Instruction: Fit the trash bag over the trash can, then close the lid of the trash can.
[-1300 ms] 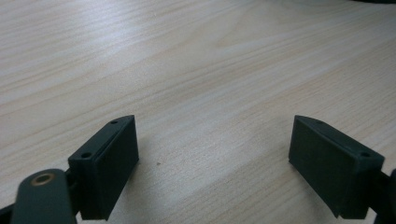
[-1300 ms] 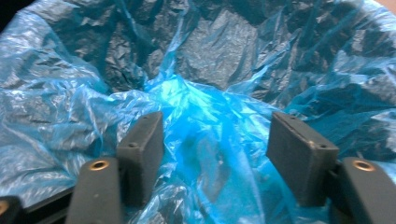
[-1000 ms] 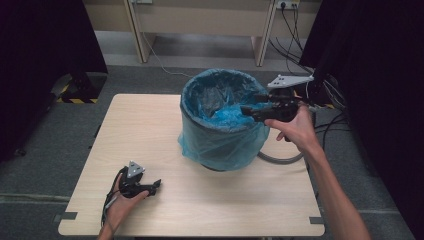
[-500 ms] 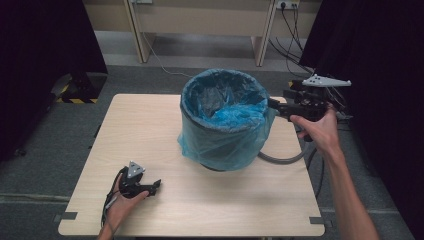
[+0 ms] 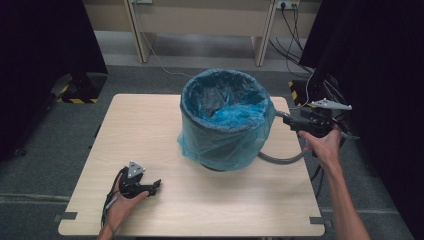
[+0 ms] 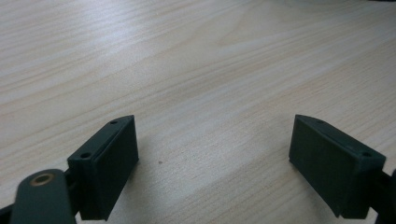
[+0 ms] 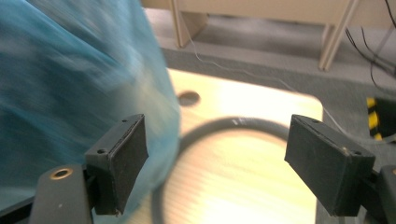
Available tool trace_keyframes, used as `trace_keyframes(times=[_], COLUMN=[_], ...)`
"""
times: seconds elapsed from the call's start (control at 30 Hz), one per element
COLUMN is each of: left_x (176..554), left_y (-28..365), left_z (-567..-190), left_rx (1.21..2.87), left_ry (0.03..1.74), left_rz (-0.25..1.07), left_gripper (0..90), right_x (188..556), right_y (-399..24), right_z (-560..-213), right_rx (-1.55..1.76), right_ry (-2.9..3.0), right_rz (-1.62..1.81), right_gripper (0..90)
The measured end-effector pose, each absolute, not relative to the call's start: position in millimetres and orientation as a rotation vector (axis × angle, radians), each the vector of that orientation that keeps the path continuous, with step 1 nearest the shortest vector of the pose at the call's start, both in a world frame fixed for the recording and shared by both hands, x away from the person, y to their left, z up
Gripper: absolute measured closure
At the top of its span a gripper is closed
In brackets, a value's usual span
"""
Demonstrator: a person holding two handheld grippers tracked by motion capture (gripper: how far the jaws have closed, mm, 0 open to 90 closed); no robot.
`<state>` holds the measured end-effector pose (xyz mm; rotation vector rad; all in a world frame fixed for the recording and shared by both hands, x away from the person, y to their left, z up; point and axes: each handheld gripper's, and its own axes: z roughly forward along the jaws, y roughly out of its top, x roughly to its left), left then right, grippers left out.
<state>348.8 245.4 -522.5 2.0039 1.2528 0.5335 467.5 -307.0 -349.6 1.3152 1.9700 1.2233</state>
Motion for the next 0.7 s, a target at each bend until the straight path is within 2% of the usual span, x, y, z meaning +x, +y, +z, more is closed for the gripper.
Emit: trace_keyframes(times=[0.3,0.7], left_x=[348.8,348.7], left_y=[245.5,245.5], left_z=[-522.5,-522.6], left_rx=[2.003,2.002], left_ry=[1.255,1.257], left_rz=[0.535,0.537], left_gripper=[14.5,14.5], right_x=[481.0,493.8], right_y=[-336.7,-366.4], right_z=[-402.7,-448.7], right_rx=[1.476,1.607], right_ry=[1.914,1.832], right_rz=[1.126,0.978], right_gripper=[24.3,30.1])
